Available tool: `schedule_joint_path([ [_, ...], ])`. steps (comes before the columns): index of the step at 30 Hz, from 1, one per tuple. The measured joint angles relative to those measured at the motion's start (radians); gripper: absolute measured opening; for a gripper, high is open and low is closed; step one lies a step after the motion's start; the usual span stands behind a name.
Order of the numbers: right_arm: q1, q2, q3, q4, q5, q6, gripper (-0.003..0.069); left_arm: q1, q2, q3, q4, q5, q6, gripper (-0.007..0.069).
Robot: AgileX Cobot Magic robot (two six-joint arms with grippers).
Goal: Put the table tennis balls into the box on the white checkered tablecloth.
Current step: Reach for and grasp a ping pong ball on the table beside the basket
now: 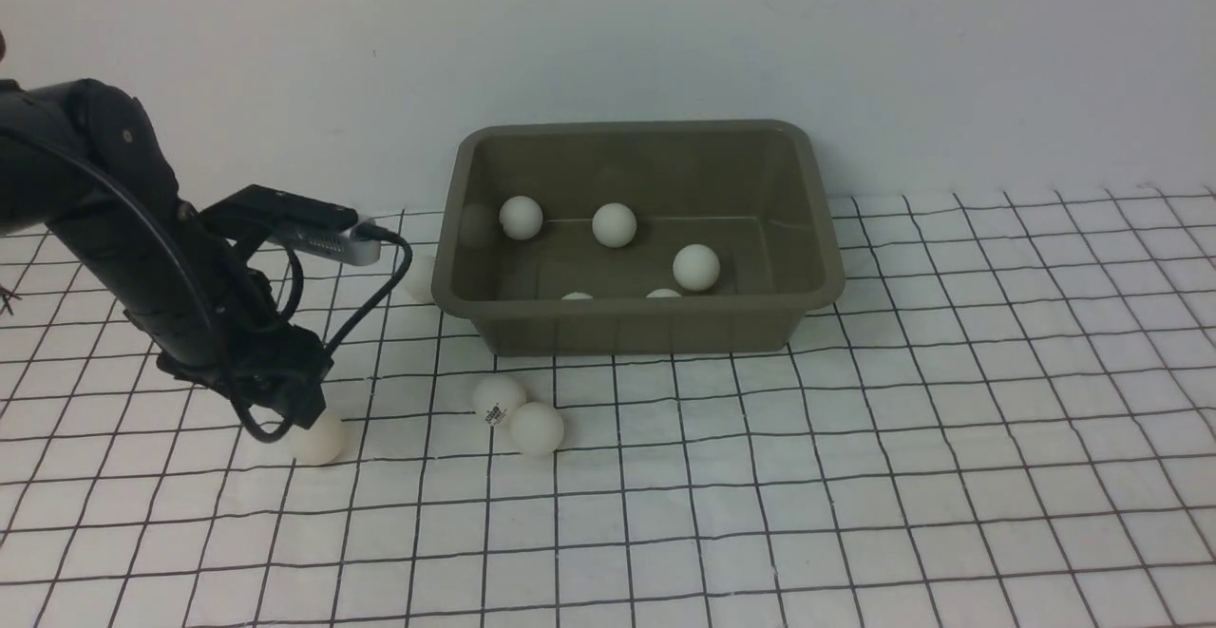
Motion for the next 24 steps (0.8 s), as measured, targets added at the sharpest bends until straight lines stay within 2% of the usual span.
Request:
schedule_joint_path([
  [21,0.000,0.000,0.000,0.005,0.000,0.000,-0.0018,0.000,0.176,0.001,-0.091,-0.104,0.094,0.0408],
  [24,0.000,0.000,0.000,0.005,0.000,0.000,-0.0018,0.000,0.176,-0.001,-0.091,-0.107,0.082,0.0353],
])
